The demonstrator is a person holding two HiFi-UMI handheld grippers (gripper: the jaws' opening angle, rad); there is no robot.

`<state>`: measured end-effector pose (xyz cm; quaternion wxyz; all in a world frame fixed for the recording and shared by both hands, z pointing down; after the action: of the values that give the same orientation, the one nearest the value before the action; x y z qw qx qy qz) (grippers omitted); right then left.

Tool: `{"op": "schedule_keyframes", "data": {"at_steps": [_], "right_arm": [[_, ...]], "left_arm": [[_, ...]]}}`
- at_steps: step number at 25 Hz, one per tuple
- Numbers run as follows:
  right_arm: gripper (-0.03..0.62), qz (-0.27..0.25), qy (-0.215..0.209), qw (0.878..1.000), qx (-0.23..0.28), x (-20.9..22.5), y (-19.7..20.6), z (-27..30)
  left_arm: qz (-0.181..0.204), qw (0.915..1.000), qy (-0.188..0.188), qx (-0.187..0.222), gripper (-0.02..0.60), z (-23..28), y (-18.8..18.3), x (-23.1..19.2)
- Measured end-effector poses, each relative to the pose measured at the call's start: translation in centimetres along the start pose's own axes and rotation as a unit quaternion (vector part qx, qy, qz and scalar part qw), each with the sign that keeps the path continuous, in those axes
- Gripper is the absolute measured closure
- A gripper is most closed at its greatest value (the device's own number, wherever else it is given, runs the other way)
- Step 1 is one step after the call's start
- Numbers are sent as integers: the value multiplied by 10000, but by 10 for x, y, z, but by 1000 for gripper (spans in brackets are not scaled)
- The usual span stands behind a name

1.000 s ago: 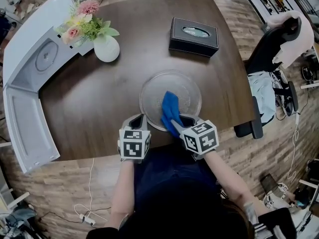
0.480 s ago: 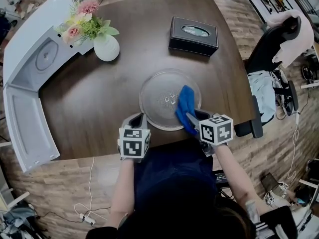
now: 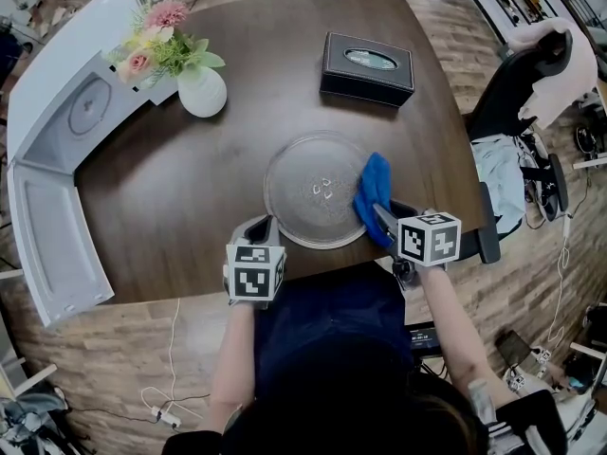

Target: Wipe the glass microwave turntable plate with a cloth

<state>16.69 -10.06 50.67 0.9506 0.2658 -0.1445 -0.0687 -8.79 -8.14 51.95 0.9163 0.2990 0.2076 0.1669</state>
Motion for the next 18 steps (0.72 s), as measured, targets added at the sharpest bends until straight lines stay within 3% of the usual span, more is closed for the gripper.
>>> {"op": "schedule_keyframes", "data": {"at_steps": [5, 12, 18], "right_arm": [[511, 261, 346, 9988, 219, 20, -9, -6], [511, 471, 564, 9952, 647, 34, -21, -17], [512, 951, 464, 9858, 1305, 31, -47, -42]], "left_arm": [[-71, 10000, 21, 24, 577, 0, 0, 0], [-751, 9960, 310, 362, 577, -5, -2, -6], [-679, 9947, 469, 617, 577, -18, -25, 3]]}}
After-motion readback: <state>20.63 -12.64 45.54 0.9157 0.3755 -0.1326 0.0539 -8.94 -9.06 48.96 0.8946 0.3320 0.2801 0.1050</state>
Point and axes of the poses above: the fingertips, and each gripper's own axes: z forward along the fingers, x to its right, y out of its underside, the point moved 4 cm from there along -z, backward along the fingers, and after that the axes turned 8 degrees about y, right-handed, at the moved point
